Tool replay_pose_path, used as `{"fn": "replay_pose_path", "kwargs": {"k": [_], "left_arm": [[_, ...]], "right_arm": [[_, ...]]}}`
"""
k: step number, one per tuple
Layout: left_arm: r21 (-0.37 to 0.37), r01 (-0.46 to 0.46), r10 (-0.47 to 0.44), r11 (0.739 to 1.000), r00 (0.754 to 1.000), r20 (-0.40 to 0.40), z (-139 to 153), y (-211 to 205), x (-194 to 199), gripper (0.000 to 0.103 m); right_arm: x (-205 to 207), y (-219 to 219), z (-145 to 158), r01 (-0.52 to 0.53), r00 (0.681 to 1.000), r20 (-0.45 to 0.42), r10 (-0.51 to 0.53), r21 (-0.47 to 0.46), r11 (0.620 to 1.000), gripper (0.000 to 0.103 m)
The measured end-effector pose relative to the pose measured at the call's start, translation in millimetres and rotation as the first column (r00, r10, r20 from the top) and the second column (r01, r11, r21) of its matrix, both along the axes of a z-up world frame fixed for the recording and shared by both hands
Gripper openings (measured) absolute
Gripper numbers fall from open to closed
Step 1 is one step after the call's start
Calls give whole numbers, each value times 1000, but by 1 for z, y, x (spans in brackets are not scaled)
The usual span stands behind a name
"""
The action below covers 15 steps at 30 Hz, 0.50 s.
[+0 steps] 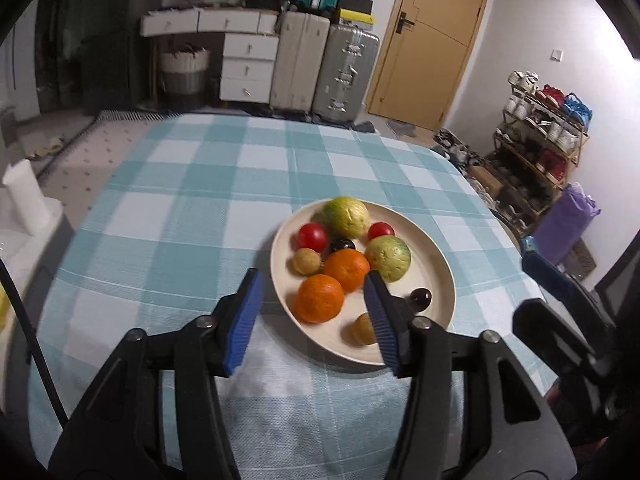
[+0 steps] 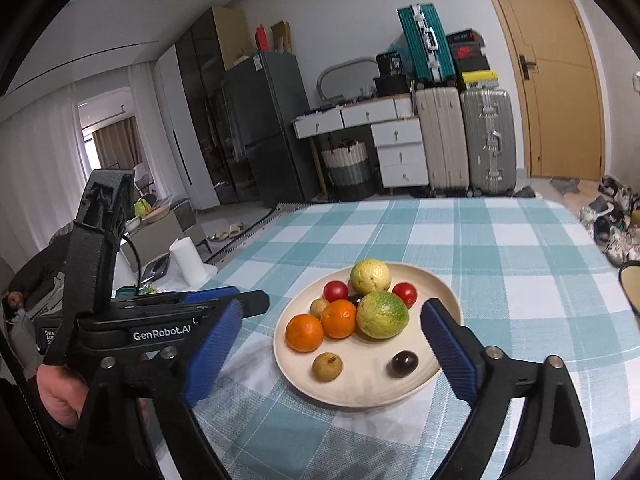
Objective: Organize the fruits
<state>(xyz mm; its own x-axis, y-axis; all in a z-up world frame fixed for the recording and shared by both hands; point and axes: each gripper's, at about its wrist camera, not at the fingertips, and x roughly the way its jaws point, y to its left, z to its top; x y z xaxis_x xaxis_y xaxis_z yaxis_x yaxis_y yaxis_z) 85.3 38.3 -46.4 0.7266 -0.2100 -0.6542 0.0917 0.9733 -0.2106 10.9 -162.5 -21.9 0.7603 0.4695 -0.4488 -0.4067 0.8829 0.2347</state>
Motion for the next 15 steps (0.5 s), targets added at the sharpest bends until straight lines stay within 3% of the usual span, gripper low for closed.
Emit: {"fn": "replay_pose_path", "kwargs": {"k": [7,11,14,15], "left_arm": [[105,-84,70,991,989,133,15,-4,-22,79],[145,-107,74,984,973,219,26,-9,-36,86],[166,-104,59,981,964,259,33,-14,-44,101],[174,-116,65,978,960,274,34,-15,-47,102]], "right_arm": [[-11,-7,5,34,999,32,-34,1,999,102],[-17,-8,7,41,998,52,-41,-5,999,103],[-21,-6,9,43,997,69,-41,-24,999,103],[-22,-6,10,44,996,74,-42,-27,999,103]]}}
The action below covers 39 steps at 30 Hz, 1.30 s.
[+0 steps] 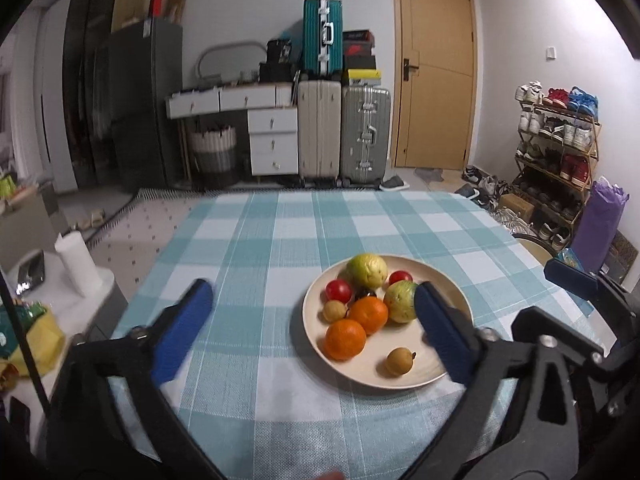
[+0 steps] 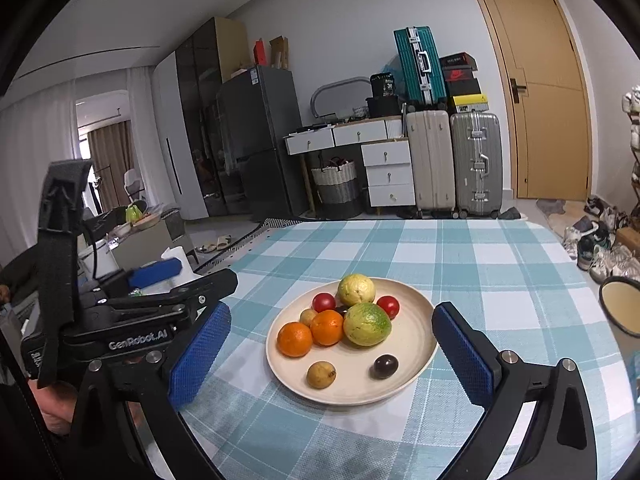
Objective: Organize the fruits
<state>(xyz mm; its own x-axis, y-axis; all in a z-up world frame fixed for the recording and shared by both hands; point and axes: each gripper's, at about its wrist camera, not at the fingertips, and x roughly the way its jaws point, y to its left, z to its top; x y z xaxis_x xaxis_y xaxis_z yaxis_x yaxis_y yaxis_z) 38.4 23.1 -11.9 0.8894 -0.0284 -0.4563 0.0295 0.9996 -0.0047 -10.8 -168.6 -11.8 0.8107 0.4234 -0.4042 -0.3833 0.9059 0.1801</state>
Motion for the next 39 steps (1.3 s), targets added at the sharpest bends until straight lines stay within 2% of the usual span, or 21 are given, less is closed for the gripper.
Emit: {"fn": "replay_pose_path", "kwargs": {"k": [3,12,19,23,28,32,37,39], "left_arm": [[18,-7,6,1000,1000,23,2,-4,-4,102],[18,-49,49,999,999,11,-3,0,-12,102],[-40,-21,23,999,998,66,-4,11,-26,102],[4,-52,51,999,989,138,-6,9,-37,102],[48,-75,65,996,979,194,-12,6,-45,102],[59,-83,67,995,969,238,-17,6,-47,102],[82,-93,72,992,970,230,-31,6,-42,102],[68,-97,79,993,971,228,-38,9,-40,102]], "right_arm": [[-4,-1,3,12,1000,20,-12,3,1000,103],[-18,-4,11,47,997,66,-45,-26,999,103],[-30,-11,15,76,989,130,-72,-21,997,103],[-39,-15,14,99,975,201,-93,-19,995,103],[-46,-10,8,168,949,286,-132,-104,980,103],[-43,-13,0,173,953,271,-139,-108,979,103],[-40,-24,-15,200,954,240,-178,-69,977,103],[-39,-27,-20,211,953,235,-191,-64,975,103]]}}
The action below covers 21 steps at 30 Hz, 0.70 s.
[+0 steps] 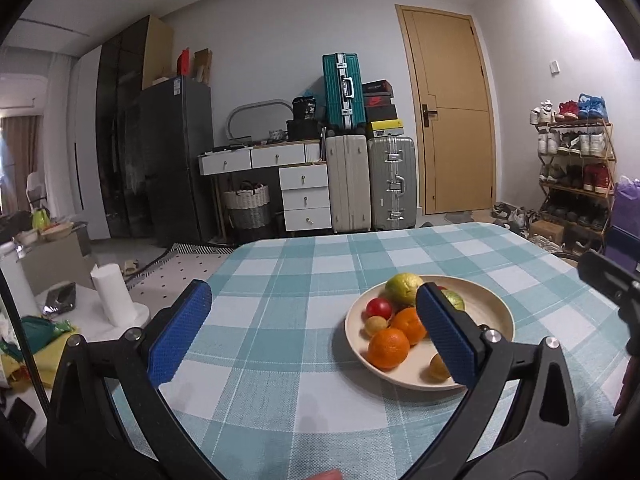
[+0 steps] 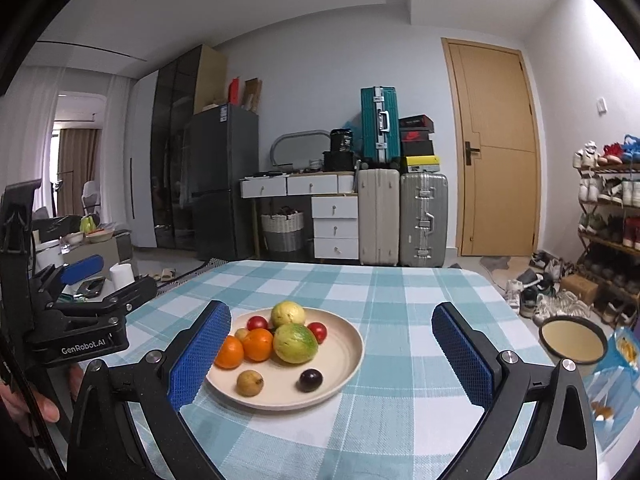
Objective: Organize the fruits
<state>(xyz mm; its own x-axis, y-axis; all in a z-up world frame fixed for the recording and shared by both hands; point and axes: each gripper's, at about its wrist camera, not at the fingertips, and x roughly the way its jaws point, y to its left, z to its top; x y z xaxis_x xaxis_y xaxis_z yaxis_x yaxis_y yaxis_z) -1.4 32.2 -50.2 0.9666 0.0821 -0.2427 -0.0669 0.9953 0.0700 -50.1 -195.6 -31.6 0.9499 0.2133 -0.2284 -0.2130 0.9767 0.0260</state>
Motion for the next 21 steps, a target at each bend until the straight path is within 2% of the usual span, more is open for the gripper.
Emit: {"fn": "replay_pose_path", "kwargs": {"k": [6,9,11,14,17,21], "left_arm": [[-83,6,-8,997,999,-33,-11,15,10,102],[-110,3,-11,994,997,-74,-15,21,19,102],[-112,-3,-6,994,997,-75,-16,21,20,102],[-77,0,-5,997,998,-61,-17,14,18,102],[-86,-2,-4,996,998,-65,-17,16,20,102],[-83,4,-10,997,998,-64,-17,18,21,102]], "right_arm": [[2,-5,-7,6,1000,4,-6,11,1000,103],[5,-4,-9,-2,1000,-18,2,5,1000,103],[11,-1,-12,-9,999,-48,9,-7,1000,103],[22,12,-17,-25,994,-112,18,-64,998,103],[22,17,-18,-59,993,-107,50,-83,995,103],[22,9,-18,-47,994,-96,43,-42,998,103]]}}
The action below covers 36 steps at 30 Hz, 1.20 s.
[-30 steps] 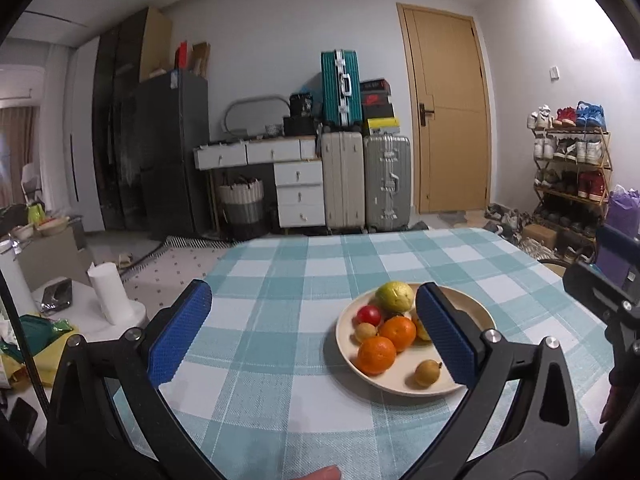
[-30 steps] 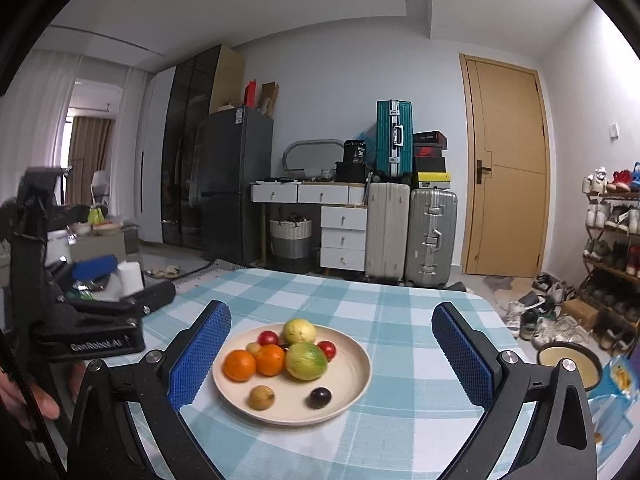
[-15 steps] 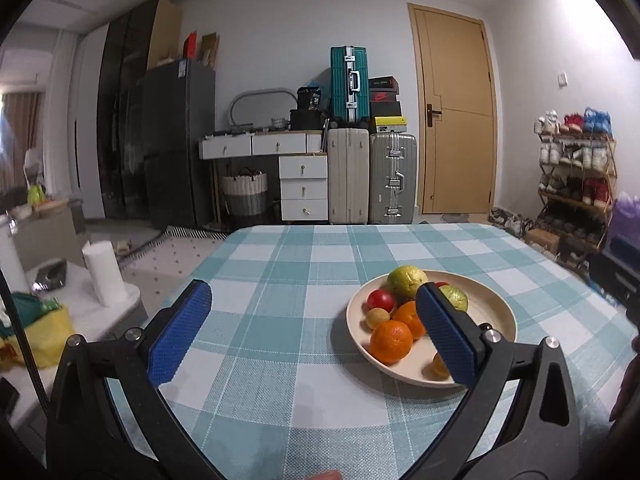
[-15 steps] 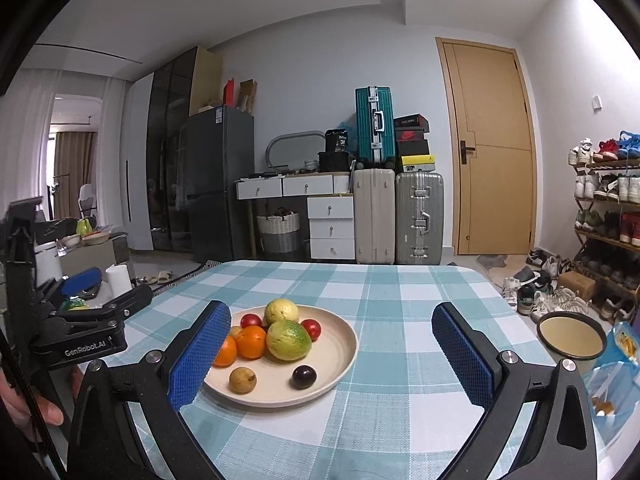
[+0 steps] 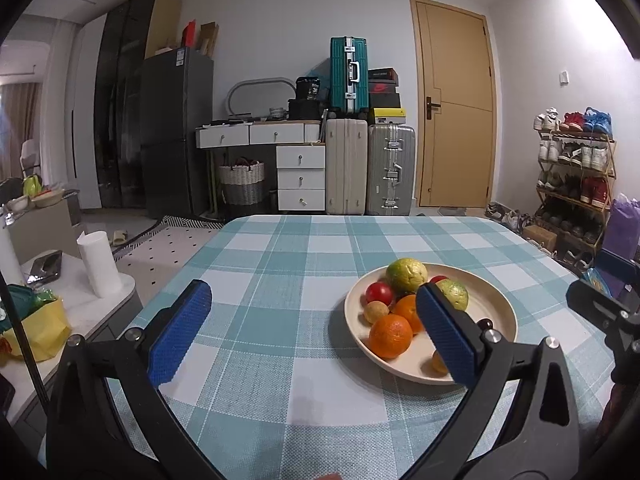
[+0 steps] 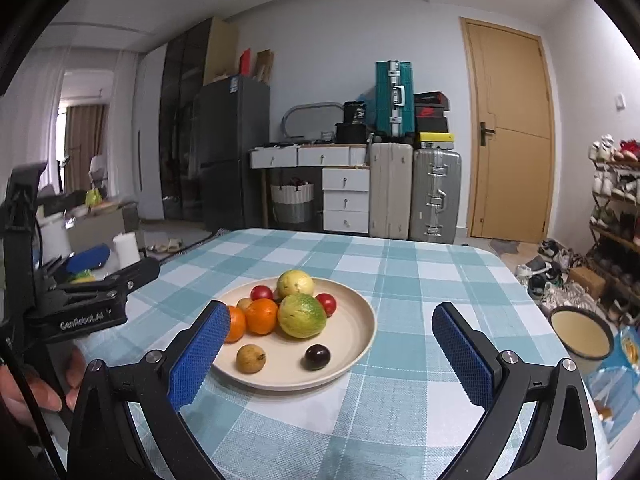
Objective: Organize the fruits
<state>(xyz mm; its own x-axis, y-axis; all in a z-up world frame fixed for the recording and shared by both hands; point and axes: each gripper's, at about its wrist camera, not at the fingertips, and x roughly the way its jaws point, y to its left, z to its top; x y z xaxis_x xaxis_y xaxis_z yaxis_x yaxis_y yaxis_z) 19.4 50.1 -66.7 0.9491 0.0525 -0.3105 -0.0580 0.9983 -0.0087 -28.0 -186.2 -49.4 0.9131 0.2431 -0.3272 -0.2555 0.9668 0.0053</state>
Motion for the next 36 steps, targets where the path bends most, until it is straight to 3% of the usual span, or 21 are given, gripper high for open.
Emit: {"fn": "replay_pose_path", "kwargs": {"k": [36], "left_arm": [[4,-22,22,1000,1000,3,-2,8,4,102]], "right_arm": [[0,3,0,-21,1000,2,21,-5,1000,103]]}}
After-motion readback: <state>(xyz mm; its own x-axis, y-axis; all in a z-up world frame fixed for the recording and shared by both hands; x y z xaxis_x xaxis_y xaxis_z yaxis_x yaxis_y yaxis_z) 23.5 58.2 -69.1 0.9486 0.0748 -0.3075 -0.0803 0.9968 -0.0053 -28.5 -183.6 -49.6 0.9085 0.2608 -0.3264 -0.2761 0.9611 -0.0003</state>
